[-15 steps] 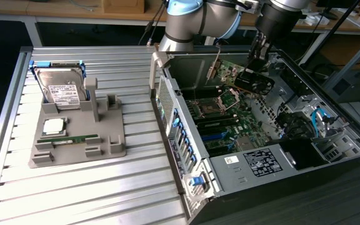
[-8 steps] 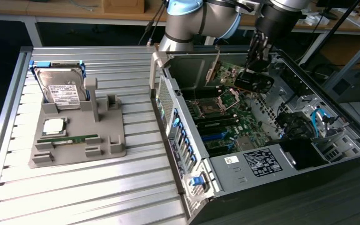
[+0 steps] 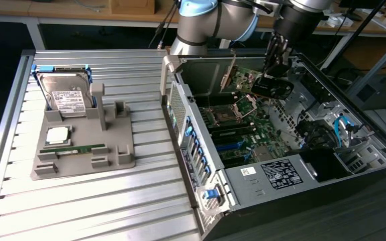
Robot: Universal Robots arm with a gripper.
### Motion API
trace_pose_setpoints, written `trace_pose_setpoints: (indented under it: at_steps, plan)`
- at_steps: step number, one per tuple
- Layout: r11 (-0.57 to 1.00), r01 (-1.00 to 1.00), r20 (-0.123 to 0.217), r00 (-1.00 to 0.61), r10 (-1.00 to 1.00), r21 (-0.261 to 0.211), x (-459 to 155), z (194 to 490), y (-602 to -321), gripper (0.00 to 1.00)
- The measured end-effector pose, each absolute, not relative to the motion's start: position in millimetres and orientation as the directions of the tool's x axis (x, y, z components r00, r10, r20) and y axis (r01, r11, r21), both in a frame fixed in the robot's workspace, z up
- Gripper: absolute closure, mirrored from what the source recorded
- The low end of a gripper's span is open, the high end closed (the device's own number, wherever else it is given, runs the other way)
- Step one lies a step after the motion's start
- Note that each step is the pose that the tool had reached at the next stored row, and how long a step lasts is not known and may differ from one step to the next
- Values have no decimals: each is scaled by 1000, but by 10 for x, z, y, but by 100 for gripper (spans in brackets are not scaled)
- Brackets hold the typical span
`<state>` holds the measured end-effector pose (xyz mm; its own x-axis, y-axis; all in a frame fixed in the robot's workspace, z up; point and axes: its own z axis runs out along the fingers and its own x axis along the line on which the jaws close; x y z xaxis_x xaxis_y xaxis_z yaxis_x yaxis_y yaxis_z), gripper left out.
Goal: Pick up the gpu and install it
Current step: 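Insert the gpu into the slot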
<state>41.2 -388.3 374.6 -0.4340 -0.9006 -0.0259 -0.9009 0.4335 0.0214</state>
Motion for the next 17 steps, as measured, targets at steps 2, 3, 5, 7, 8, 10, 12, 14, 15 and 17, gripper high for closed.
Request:
trace_pose_setpoints:
  at_steps: [2,3,5,7,8,10,12,14,15,17]
  plan:
    - [428,-904,-26,-428,-903,22,412,3745,-3883,73]
    - [425,-905,-26,-426,-905,21,412,3745,-3883,73]
    - [417,-909,-26,-417,-909,21,412,3744,-3883,73]
    - [411,-912,-26,-411,-911,21,412,3744,-3883,73]
    - [406,-914,-26,-406,-913,21,412,3744,-3883,73]
    - [398,-917,-26,-399,-917,22,412,3743,-3883,73]
    - [392,-920,-26,-393,-919,21,412,3743,-3883,73]
    - [385,-923,-26,-386,-922,22,412,3743,-3883,73]
    - [379,-925,-26,-380,-925,21,412,3743,-3883,73]
    - [370,-929,-26,-371,-928,22,412,3742,-3883,73]
